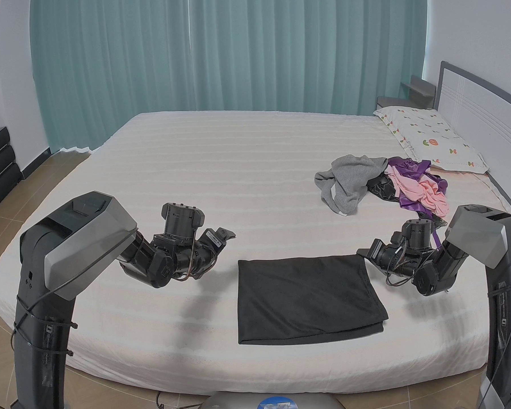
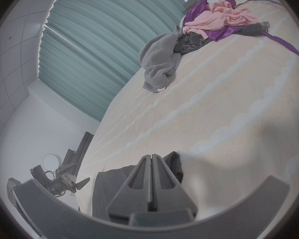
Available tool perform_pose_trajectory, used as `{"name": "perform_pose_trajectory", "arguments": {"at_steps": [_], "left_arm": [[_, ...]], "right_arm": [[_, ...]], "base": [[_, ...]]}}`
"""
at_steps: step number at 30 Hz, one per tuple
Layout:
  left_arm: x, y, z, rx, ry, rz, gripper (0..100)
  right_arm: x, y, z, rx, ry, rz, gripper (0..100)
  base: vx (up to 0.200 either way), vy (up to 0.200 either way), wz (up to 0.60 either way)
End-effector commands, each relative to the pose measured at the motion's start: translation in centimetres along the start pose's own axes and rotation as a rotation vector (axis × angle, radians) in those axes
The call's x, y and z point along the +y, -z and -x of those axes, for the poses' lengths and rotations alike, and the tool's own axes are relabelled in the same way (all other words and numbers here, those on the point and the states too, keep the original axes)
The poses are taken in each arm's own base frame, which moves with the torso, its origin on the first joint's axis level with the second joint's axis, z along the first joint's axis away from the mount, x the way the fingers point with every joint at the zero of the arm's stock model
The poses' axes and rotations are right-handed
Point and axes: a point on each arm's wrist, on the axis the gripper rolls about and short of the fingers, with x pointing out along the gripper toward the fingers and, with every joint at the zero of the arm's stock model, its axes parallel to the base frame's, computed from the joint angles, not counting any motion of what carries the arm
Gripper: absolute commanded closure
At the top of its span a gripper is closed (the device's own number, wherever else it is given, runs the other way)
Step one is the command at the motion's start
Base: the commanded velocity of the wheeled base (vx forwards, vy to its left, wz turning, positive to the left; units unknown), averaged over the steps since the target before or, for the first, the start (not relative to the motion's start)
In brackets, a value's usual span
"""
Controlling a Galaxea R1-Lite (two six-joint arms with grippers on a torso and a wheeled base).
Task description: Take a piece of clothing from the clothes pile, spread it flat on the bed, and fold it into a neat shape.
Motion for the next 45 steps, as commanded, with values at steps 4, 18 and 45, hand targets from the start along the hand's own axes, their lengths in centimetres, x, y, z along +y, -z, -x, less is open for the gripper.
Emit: {"name": "perform_pose_trajectory", "arguments": {"at_steps": [4,18,45], "left_arm": [[0.0,0.0,0.0,0.001,-0.001,-0.005,0],[0.0,0.0,0.1,0.001,-0.001,-0.005,0],[-0.2,-0.1,0.3,0.001,0.006,0.002,0]], "right_arm": [[-0.5,-0.1,-0.1,-0.01,0.015,-0.004,100],[-0.8,-0.3,-0.4,-0.028,0.026,-0.005,0],[-0.1,0.1,1.7,-0.049,0.029,-0.082,0]], "base": [[0.0,0.0,0.0],[0.0,0.0,0.0],[-0.022,0.0,0.0]]}}
